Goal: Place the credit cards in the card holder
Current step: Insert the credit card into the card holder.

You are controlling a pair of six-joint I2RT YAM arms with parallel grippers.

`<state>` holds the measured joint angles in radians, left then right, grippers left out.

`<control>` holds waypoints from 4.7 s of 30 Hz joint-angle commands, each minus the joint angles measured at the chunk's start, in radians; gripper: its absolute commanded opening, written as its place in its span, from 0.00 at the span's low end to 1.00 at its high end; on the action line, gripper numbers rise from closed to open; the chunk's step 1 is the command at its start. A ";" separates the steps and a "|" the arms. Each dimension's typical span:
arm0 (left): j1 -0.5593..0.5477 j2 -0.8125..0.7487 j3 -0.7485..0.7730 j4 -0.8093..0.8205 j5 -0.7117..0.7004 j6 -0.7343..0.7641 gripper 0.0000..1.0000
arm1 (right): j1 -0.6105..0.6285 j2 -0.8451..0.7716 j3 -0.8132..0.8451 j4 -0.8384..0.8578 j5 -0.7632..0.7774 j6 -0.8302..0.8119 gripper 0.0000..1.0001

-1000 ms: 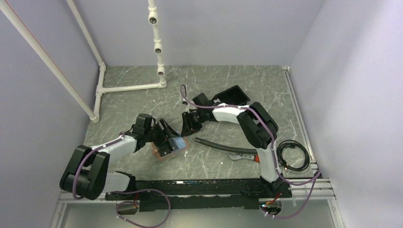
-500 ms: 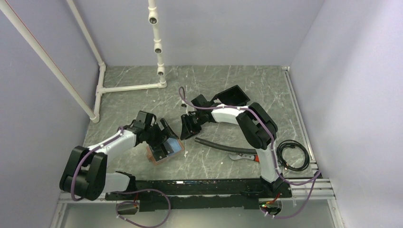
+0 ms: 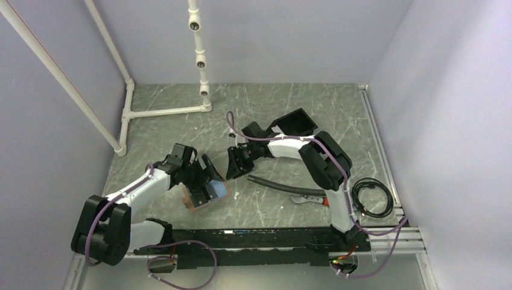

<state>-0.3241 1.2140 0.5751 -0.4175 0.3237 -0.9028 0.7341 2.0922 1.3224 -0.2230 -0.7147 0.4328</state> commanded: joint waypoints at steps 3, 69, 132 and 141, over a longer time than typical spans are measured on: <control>0.016 -0.022 -0.164 0.323 0.035 -0.038 0.82 | 0.052 -0.018 -0.135 0.190 -0.056 0.155 0.33; 0.019 -0.120 -0.082 0.097 0.000 0.010 0.81 | 0.025 0.116 -0.197 0.264 0.069 0.229 0.00; -0.094 0.342 0.157 0.391 0.057 -0.010 0.33 | -0.068 -0.013 -0.026 -0.081 0.086 0.010 0.23; -0.101 0.187 0.102 0.225 -0.011 -0.006 0.49 | -0.110 -0.078 -0.016 -0.167 0.205 -0.041 0.27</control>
<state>-0.4099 1.5234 0.6971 -0.1108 0.3336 -0.9062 0.6411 2.0441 1.2865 -0.3443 -0.6098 0.4370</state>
